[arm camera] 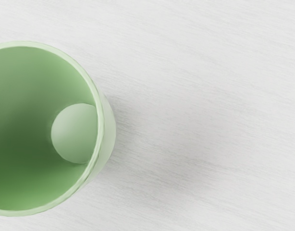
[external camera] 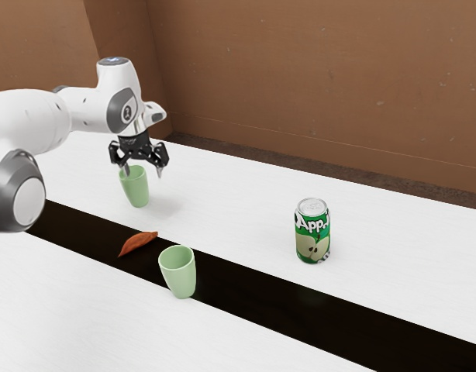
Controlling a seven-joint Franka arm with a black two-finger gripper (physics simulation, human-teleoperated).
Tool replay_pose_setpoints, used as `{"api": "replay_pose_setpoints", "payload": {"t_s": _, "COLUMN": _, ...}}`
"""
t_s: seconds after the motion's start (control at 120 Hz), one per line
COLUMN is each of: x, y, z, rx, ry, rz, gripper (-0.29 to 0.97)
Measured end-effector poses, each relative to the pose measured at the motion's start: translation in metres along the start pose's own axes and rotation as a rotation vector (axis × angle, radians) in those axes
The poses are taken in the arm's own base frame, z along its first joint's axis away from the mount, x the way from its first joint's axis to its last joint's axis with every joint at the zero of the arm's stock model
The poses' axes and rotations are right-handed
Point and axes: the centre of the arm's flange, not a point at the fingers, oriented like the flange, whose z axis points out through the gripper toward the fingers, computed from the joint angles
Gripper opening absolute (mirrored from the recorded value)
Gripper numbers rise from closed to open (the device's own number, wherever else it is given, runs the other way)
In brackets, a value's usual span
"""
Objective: Place the left cup onto the right cup
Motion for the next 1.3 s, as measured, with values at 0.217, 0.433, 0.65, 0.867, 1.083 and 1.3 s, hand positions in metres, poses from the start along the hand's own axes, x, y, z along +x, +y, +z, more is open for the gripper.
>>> {"api": "replay_pose_setpoints", "payload": {"t_s": 0.217, "x": 0.014, "y": -0.019, "z": 0.02, "rx": -0.029, "ry": 0.0, "rz": 0.025, "gripper": 0.68}}
{"api": "replay_pose_setpoints", "payload": {"t_s": 0.433, "x": 0.025, "y": -0.021, "z": 0.029, "rx": -0.039, "ry": 0.012, "rz": 0.067, "gripper": 0.68}}
{"api": "replay_pose_setpoints", "payload": {"t_s": 0.65, "x": 0.03, "y": -0.026, "z": 0.045, "rx": -0.046, "ry": 0.009, "rz": 0.097, "gripper": 0.68}}
{"api": "replay_pose_setpoints", "payload": {"t_s": 0.867, "x": 0.031, "y": -0.02, "z": 0.056, "rx": -0.052, "ry": 0.012, "rz": 0.131, "gripper": 0.61}}
{"api": "replay_pose_setpoints", "payload": {"t_s": 1.083, "x": 0.031, "y": -0.023, "z": 0.058, "rx": -0.043, "ry": 0.013, "rz": 0.15, "gripper": 0.11}}
{"api": "replay_pose_setpoints", "payload": {"t_s": 1.3, "x": 0.03, "y": -0.025, "z": 0.058, "rx": -0.035, "ry": 0.008, "rz": 0.165, "gripper": -0.04}}
